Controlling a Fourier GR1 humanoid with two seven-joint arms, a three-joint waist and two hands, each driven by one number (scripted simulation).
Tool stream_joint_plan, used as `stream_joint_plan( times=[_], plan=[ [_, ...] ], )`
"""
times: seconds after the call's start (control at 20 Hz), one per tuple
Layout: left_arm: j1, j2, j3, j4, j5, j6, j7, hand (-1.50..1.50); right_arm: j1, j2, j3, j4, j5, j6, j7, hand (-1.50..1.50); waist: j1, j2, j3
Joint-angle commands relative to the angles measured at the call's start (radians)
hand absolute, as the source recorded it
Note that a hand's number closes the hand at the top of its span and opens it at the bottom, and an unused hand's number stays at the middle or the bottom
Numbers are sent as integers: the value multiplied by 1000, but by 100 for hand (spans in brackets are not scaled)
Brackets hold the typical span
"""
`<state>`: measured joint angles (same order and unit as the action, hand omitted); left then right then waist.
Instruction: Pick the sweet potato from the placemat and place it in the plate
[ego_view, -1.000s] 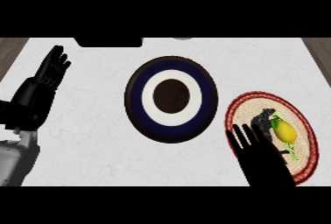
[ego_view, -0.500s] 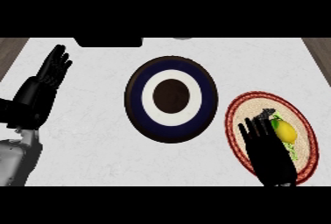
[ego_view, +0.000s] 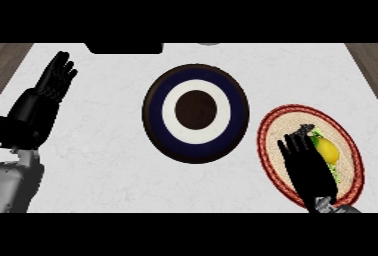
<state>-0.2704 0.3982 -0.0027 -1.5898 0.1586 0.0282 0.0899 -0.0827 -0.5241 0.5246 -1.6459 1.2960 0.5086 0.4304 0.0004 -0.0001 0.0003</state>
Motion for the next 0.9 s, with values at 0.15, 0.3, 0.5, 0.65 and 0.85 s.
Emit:
stream_joint_plan(
  times=[0.15, 0.3, 0.5, 0.65, 0.85],
  plan=[
    [18, 8, 67, -35, 16, -67, 36, 0, 17, 35, -32, 112, 87, -63, -24, -150, 0, -1, 0],
    [-25, -76, -7, -53, -60, 16, 75, 0, -32, -17, -53, 160, 116, -81, -92, -150, -2, 0, 0],
    [35, -46, 2, -115, -51, -12, 82, 0, -90, -16, -60, 175, 99, -262, -207, 150, 8, -1, 1],
    [22, -48, 36, 5, -46, -45, -14, 0, -75, 65, 14, 190, 197, -344, -143, 150, 2, 1, 0],
    [17, -27, 63, -35, -30, -27, 57, 0, 76, 105, -135, 69, 103, -462, 6, 150, -43, -10, 1]
  ],
)
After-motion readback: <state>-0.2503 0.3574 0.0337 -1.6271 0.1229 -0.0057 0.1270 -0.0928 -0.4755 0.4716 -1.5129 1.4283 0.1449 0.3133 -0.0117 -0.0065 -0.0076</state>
